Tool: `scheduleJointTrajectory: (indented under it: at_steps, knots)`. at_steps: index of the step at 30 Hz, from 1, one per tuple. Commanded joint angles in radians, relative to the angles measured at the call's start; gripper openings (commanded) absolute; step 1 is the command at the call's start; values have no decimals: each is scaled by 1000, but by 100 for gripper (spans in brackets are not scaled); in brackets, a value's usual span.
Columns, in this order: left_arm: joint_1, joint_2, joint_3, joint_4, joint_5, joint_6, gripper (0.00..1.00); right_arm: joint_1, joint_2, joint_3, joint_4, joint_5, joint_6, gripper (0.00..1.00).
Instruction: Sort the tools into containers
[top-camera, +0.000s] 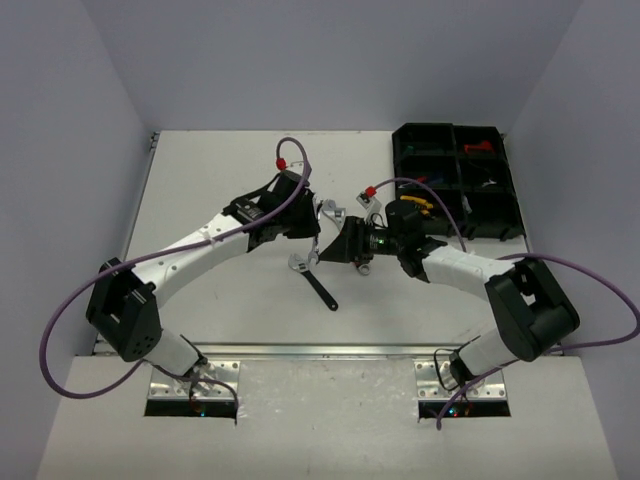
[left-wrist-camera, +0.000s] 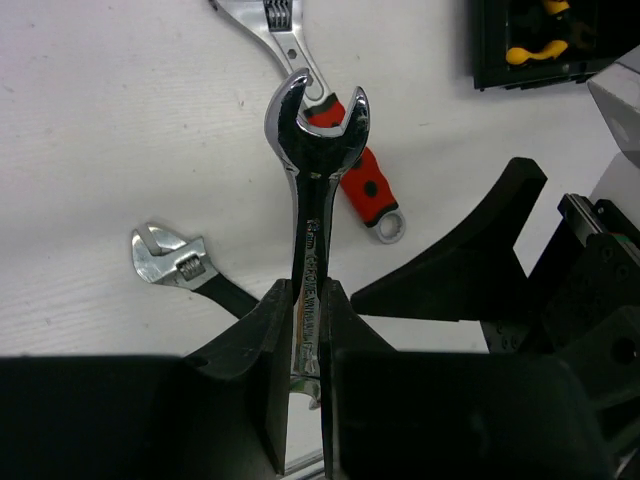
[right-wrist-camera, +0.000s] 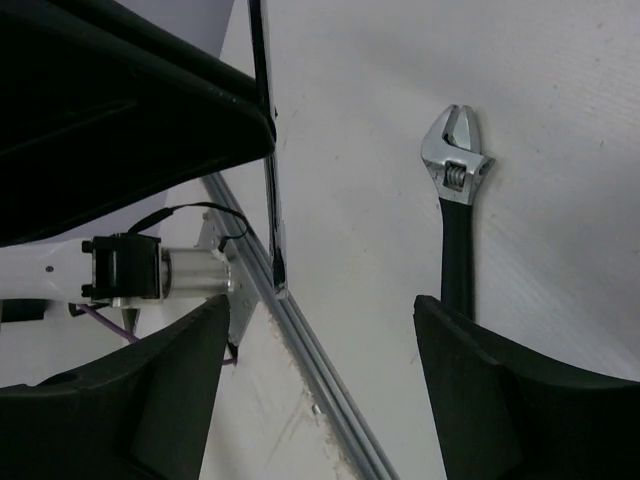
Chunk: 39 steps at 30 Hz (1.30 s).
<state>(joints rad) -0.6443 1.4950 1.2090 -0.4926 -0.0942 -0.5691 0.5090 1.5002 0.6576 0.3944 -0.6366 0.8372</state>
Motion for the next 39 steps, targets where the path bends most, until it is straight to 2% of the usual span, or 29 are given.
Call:
scheduleJointTrajectory:
  at_steps: [1,3,4,5,6,9,11,12,13,14,15,17,20,21,23,26,30,35,39]
  knots:
    - [-39,-79,-29,136,-5,-121,0,38,12,69,106,20,0,67]
    - [-54,-85,-31,150,8,-140,0,50,22,88,103,20,-3,58]
    - [-58,-85,-31,159,11,-143,0,53,26,91,103,22,-2,57]
    - [-62,-84,-31,165,34,-147,0,54,26,93,109,25,2,48]
    - [-72,-86,-32,174,42,-153,0,56,30,96,114,27,5,44]
    - [-82,-100,-45,194,35,-164,0,60,38,112,115,15,16,35]
    - [-83,-117,-55,203,14,-168,0,60,41,114,124,1,27,21]
    - [-83,-124,-58,205,4,-166,0,61,40,114,123,-1,31,10]
    - [-83,-133,-59,203,-19,-159,5,61,34,113,107,11,31,0]
    - [-83,-146,-58,194,-52,-147,19,59,26,113,77,33,27,0]
    - [-83,-159,-51,176,-98,-139,44,55,18,117,27,62,21,0]
    - [-83,-188,-22,94,-231,-116,100,12,-18,118,-90,140,13,0]
    - [-83,-261,23,-20,-432,-62,100,-105,-67,112,-266,169,20,0]
    - [-84,-262,23,-41,-434,-61,100,-145,-81,113,-268,182,20,0]
    - [-84,-360,-3,-98,-511,3,100,-268,-115,141,-414,211,-15,0]
    - [-84,-483,-75,-118,-469,104,100,-472,-82,274,-589,310,-94,0]
    - [-83,-606,-191,-153,-391,182,100,-681,105,596,-789,477,-139,0]
    - [-84,-732,-352,-137,-430,175,100,-737,362,936,-964,673,-142,0]
    - [-84,-851,-417,-101,-384,162,100,-737,539,1165,-1043,740,-116,0]
